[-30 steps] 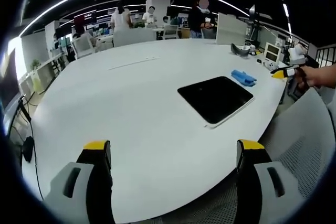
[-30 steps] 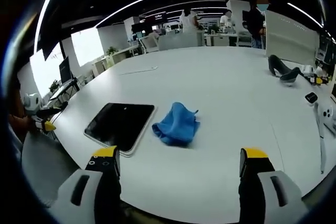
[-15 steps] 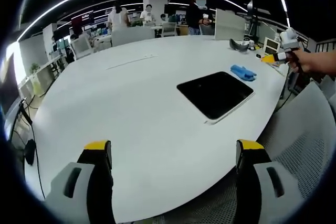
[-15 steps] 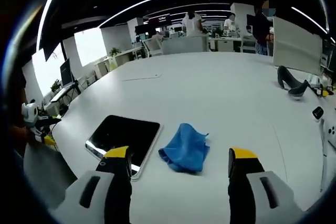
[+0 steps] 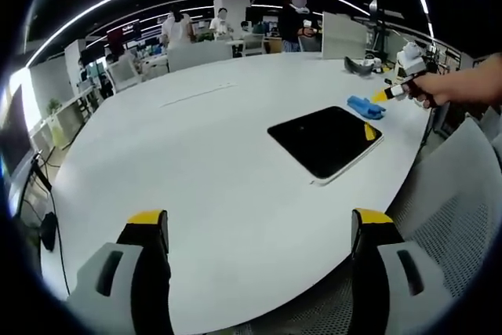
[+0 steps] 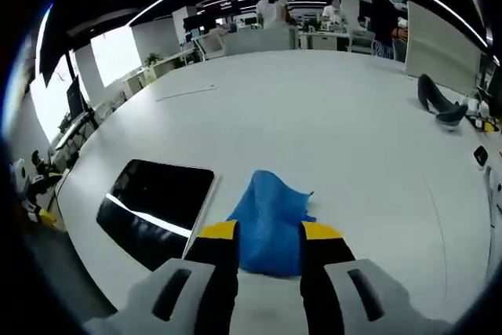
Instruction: Wipe the mirror surface with the cleaning cloth until all visible marks leave the cleaned area.
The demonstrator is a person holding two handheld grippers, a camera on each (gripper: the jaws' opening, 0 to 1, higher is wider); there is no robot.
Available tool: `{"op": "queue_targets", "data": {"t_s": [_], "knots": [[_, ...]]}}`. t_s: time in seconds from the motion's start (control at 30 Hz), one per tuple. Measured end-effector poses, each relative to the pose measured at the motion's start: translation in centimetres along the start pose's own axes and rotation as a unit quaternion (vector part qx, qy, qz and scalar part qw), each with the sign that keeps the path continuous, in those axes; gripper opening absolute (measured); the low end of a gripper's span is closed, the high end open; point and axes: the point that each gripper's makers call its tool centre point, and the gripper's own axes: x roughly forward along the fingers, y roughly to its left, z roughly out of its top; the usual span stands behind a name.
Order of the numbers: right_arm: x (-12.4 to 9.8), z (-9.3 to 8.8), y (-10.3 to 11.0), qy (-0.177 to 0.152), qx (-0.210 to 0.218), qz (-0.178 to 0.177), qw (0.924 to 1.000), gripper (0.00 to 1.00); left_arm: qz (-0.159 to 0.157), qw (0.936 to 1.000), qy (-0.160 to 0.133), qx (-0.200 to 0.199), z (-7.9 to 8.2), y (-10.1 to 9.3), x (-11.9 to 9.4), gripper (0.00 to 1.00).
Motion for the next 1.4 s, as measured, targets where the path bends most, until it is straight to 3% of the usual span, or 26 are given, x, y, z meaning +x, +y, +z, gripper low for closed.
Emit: {"op": "queue_targets", "data": {"t_s": [0.27, 0.47, 0.6, 0.67, 0.7, 0.73, 0.83, 0.97, 1.1, 1.27, 1.4], "knots": [[1.7, -1.0, 0.1, 0.026, 0.021, -0.011, 0.9994, 0.22, 0.003, 1.0000, -0.001, 0.003, 0.1, 0.2, 0.0, 0.94], [2.0, -1.5, 0.9, 0.044, -0.009, -0.025, 0.9987, 0.18, 0.006, 1.0000, 0.001, 0.004, 0.1, 0.6, 0.2, 0.94], [1.9, -1.2, 1.7, 0.047, -0.009, -0.015, 0.9987, 0.25, 0.003, 1.0000, 0.003, 0.005, 0.0, 0.5, 0.3, 0.93], [2.0, -2.0, 1.8, 0.069, -0.041, -0.012, 0.9967, 0.19, 0.004, 1.0000, 0.002, 0.005, 0.0, 0.6, 0.3, 0.93], [2.1, -1.8, 1.2, 0.068, -0.089, -0.031, 0.9932, 0.14, 0.003, 1.0000, 0.002, 0.005, 0.0, 0.6, 0.3, 0.93], [2.3, -1.9, 1.5, 0.069, -0.098, -0.025, 0.9925, 0.12, 0.003, 1.0000, 0.004, 0.006, -0.1, 0.6, 0.4, 0.93], [2.6, -1.6, 1.7, 0.065, -0.076, -0.026, 0.9946, 0.04, 0.004, 0.9999, 0.007, 0.008, -0.2, 0.6, 0.4, 0.92], [2.6, -1.6, 1.7, 0.068, -0.079, -0.029, 0.9942, 0.03, 0.008, 0.9999, 0.004, 0.007, -0.2, 0.8, 0.4, 0.92], [2.6, -1.3, 1.7, 0.049, 0.008, -0.025, 0.9984, 0.03, 0.009, 0.9999, 0.006, 0.007, -0.2, 0.8, 0.4, 0.93], [2.6, -1.3, 1.4, 0.063, 0.008, -0.019, 0.9978, 0.03, 0.008, 0.9999, 0.008, 0.011, -0.3, 0.7, 0.4, 0.93], [2.5, -0.9, 1.6, 0.068, 0.059, -0.006, 0.9959, 0.02, 0.007, 0.9998, 0.008, 0.015, -0.3, 0.6, 0.4, 0.92]]}}
